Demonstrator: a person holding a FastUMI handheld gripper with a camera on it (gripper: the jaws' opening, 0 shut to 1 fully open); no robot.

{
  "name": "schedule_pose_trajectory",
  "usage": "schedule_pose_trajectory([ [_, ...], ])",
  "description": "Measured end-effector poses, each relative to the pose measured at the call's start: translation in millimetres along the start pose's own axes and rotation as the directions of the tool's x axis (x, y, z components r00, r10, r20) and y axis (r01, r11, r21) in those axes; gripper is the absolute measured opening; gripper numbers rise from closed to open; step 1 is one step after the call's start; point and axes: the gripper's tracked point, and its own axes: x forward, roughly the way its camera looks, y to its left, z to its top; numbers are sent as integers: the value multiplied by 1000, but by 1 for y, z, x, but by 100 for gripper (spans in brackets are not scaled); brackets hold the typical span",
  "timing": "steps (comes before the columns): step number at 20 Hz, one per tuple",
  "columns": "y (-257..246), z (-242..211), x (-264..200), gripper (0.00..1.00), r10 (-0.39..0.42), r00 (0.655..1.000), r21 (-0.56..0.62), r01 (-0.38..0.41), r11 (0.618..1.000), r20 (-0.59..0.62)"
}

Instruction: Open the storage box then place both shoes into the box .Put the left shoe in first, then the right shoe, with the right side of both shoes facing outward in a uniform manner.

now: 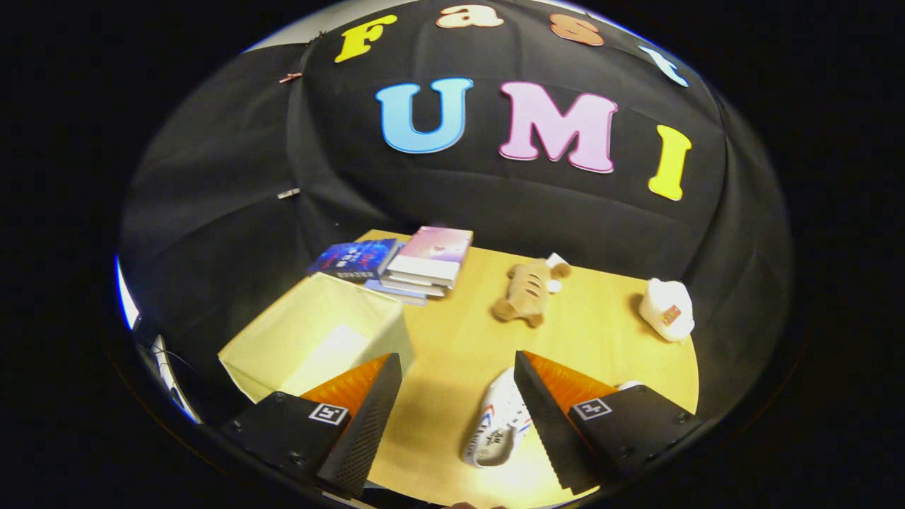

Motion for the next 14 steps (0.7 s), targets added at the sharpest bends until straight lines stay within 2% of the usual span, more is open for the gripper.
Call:
schedule_pose_trajectory([
  [6, -67, -105, 12, 98, -86, 978, -4, 87, 996, -191],
  [14, -94, -196, 57, 98, -36, 914, -24, 28, 999, -405],
])
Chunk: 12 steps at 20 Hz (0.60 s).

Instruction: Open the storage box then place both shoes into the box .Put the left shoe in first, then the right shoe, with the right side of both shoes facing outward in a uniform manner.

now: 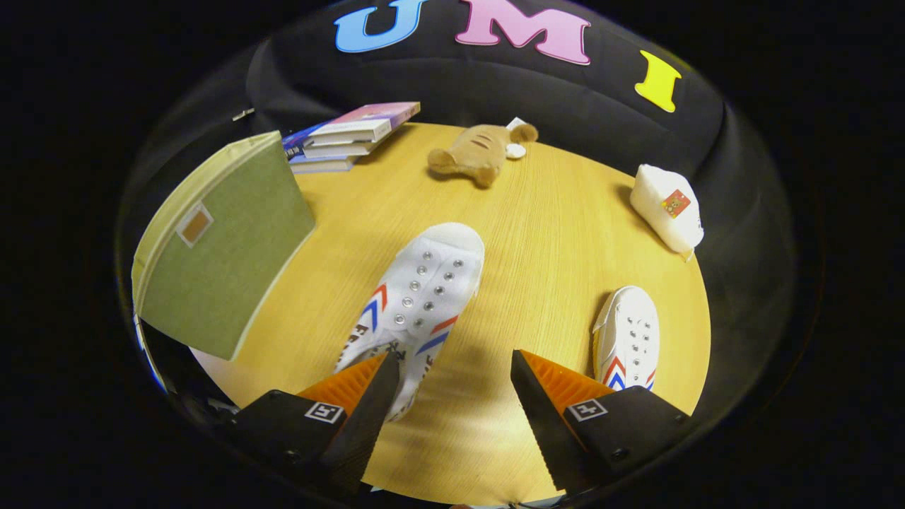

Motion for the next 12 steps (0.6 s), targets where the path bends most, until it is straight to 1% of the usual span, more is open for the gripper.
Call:
schedule_pose_trajectory([
  [4, 3, 2, 26, 99, 52, 998, 25, -52, 998, -18],
  [5, 10, 4, 28, 99, 91, 996, 39, -90, 995, -23],
  [6, 15, 4, 30, 96, 119, 992, 52, -118, 992, -28],
  [7, 18, 4, 32, 90, 141, 990, 60, -139, 988, -30],
  [9, 29, 4, 31, 67, 202, 979, 82, -199, 977, -37],
  [10, 31, 4, 32, 50, 210, 977, 89, -206, 974, -42],
  [12, 27, 5, 33, 39, 210, 976, 121, -203, 972, -48],
])
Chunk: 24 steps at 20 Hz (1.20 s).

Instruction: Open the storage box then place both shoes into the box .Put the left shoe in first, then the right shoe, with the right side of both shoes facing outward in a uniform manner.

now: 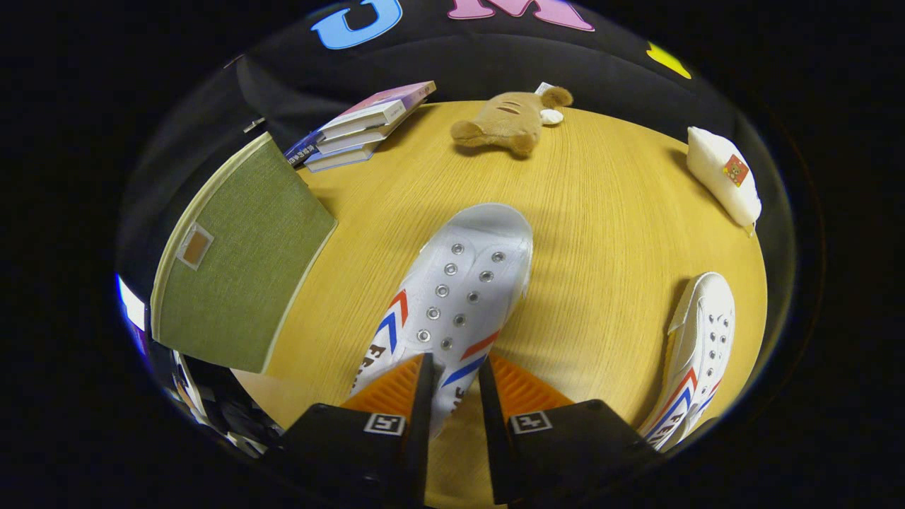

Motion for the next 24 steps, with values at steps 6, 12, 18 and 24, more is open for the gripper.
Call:
schedule_pose_trajectory([
  [6, -5, -1, -1, 6, 24, 1000, 172, -24, 985, 2],
  [12, 4, 10, -27, 5, 15, 999, 249, -22, 968, 32],
  [18, 32, 40, -83, 5, -21, 992, 302, -18, 953, 126],
  [24, 104, 84, -147, 5, -9, 966, 301, -71, 951, 257],
])
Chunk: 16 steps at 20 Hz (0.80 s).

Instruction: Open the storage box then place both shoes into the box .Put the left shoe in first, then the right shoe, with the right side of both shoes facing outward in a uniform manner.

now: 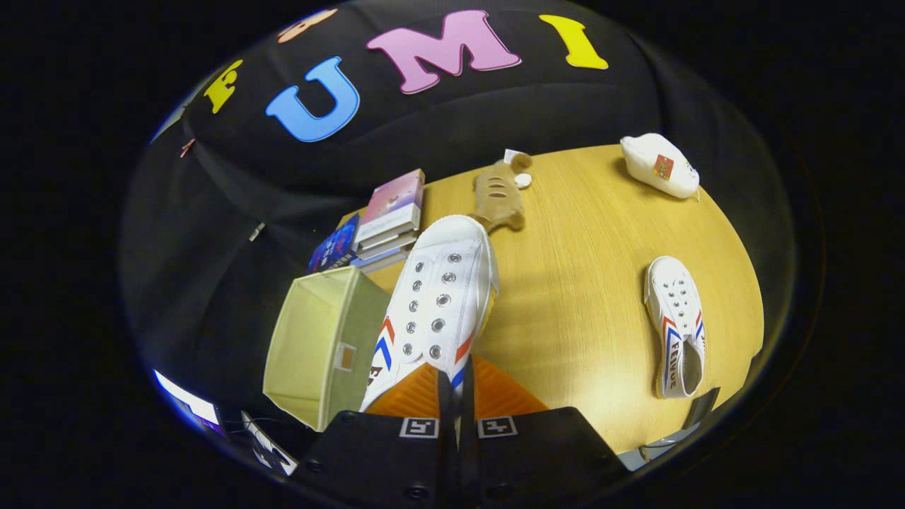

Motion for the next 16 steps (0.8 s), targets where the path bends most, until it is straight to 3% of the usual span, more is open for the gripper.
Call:
schedule_pose_trajectory([
  [8, 137, 19, -7, 5, 139, 989, 86, -143, 986, 52],
  [16, 215, -26, 62, 5, 122, 991, 70, -118, 991, -59],
])
